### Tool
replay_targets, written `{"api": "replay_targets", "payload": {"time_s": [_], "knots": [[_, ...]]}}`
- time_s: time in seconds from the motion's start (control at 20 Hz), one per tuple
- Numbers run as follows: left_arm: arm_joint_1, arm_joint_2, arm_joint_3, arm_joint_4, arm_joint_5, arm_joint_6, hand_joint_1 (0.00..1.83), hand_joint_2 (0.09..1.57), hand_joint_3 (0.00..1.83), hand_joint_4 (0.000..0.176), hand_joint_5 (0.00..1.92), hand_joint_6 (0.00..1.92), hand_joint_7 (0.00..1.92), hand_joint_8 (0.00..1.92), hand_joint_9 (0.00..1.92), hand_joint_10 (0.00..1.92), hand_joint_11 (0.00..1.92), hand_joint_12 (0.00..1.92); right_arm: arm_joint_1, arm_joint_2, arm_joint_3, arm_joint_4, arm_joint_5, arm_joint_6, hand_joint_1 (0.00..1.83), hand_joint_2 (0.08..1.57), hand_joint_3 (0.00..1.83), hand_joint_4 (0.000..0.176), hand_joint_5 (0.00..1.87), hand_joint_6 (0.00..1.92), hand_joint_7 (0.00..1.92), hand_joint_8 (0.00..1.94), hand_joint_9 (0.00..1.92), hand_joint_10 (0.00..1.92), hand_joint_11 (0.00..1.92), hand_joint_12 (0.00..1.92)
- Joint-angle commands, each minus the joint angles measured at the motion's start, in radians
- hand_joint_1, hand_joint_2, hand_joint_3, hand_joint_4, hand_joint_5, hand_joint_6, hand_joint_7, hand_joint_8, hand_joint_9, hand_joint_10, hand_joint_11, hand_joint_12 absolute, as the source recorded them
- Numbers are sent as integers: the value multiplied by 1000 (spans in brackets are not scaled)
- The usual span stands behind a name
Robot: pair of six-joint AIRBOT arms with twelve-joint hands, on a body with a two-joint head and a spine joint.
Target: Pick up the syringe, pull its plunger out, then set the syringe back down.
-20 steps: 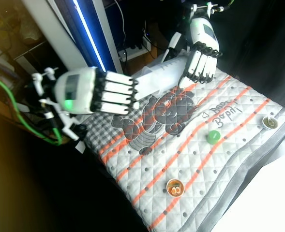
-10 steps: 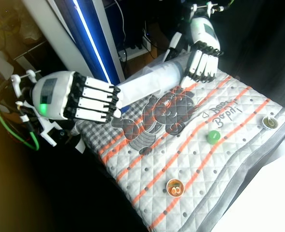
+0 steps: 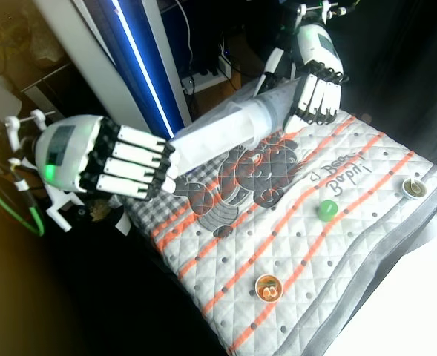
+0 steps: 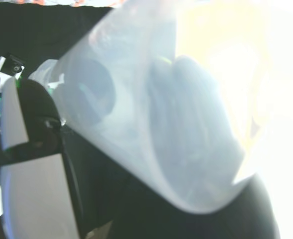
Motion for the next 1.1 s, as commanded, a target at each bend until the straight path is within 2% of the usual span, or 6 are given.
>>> {"api": "replay_targets", "payload": {"time_s": [0.0,0.4,0.5,0.65,0.85,1.05], "knots": [[-4,16,5,-20,131,-35,1213,1188,0,0,970,970,712,1474,543,1533,406,1921,6,18,18,194,144,-37,1233,1202,0,0,862,976,818,1535,768,1870,791,1921],[-2,16,7,-24,131,-35,1219,1167,0,0,998,930,764,1403,586,1504,425,1921,1,18,22,216,149,-37,1227,1185,1,0,887,973,840,1461,677,1716,569,1921],[-2,16,9,-27,131,-35,1223,1171,0,0,993,903,757,1448,577,1552,435,1921,1,17,22,215,152,-37,1153,1235,1,16,760,1354,748,1329,549,1000,206,1482],[-1,15,11,-31,130,-35,1228,1162,0,0,1005,863,786,1434,593,1586,395,1921,0,17,18,202,171,-37,955,992,0,0,282,62,296,12,261,59,0,843],[-1,11,16,-29,111,-35,1232,1145,0,0,1035,841,820,1354,625,1448,413,1921,0,18,16,184,191,-37,759,869,0,98,98,2,43,2,33,6,0,445],[-1,-5,31,-29,78,-35,1228,1145,0,0,1039,940,796,1262,563,1370,369,1921,0,18,13,169,211,-37,745,846,0,111,77,0,12,0,4,1,0,200]]}}
